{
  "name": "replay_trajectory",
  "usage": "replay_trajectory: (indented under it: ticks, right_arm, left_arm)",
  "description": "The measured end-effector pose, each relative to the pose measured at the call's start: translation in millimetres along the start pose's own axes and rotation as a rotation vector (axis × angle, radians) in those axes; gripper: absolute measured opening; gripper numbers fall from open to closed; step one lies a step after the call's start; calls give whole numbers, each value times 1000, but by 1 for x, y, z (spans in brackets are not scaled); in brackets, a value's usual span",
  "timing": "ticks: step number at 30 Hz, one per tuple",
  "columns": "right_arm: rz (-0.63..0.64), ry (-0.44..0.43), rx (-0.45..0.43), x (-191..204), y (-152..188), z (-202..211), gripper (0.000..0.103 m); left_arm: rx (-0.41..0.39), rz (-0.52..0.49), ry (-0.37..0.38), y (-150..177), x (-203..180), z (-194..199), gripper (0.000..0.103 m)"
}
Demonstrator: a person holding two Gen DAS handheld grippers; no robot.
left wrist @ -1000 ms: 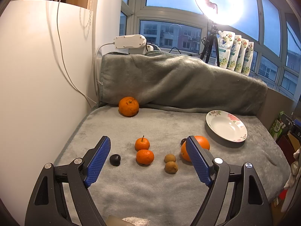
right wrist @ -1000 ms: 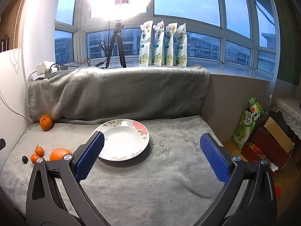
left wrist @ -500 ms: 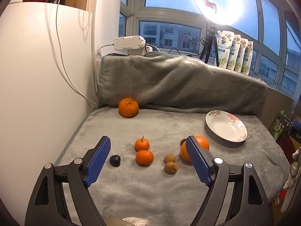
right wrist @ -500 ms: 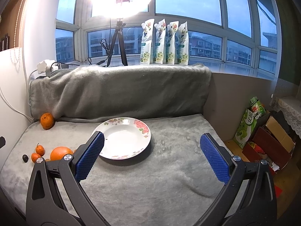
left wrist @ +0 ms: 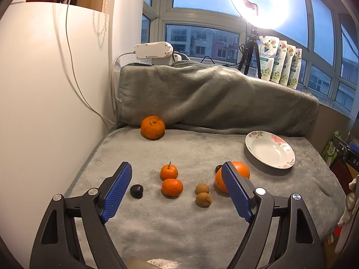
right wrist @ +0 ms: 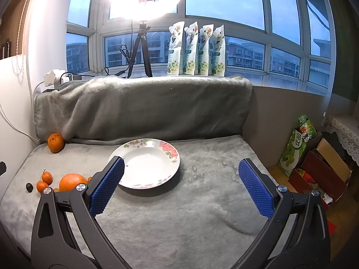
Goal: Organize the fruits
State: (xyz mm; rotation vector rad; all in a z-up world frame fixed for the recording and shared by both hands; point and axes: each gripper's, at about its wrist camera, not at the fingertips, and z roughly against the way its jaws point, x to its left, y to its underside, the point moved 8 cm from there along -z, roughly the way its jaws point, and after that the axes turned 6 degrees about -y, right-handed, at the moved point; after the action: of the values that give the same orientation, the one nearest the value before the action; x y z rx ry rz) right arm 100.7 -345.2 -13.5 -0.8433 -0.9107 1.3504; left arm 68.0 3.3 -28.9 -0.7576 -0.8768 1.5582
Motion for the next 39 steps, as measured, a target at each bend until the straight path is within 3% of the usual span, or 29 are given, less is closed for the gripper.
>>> replay_trajectory:
  ticks: [22, 39]
  right_arm:
    - [15, -19, 24, 10, 6, -7, 103]
    - [45, -192, 126, 51, 26, -33, 103]
  left_arm:
    - [11, 2, -4, 4, 2, -6, 82]
    - [67, 13, 14, 18, 4, -24, 82]
